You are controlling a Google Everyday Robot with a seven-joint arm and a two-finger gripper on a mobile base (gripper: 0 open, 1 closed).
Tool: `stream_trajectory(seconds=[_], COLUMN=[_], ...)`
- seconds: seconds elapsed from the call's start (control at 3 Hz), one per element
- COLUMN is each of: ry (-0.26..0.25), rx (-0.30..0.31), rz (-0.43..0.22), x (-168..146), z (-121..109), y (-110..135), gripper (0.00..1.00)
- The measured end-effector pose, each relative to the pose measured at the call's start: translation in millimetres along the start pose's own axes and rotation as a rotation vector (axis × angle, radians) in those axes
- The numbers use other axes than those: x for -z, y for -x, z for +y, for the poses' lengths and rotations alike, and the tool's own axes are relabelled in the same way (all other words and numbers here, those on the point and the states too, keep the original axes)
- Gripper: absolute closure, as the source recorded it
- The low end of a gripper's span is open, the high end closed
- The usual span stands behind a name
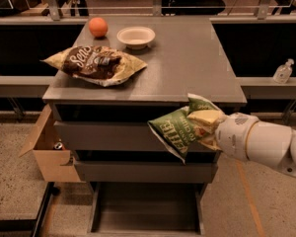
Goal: Pick green jalapeno chip bag from bottom drawer and place on counter
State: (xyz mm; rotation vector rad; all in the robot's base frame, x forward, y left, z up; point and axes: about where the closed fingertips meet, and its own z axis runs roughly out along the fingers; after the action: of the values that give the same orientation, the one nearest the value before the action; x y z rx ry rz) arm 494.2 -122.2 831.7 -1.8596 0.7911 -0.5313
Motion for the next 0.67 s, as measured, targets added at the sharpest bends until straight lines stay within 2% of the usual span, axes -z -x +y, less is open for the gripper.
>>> stream_trajectory(seconds=[0.33, 0.67], ry=[-0.017, -0.041], rx=[0.055, 0.179], rz=[0.005, 0.018], x=[-0.2, 2.6], z=[-25.7, -75.2], y=[-10.2, -32.6], gripper=[1.0, 1.0])
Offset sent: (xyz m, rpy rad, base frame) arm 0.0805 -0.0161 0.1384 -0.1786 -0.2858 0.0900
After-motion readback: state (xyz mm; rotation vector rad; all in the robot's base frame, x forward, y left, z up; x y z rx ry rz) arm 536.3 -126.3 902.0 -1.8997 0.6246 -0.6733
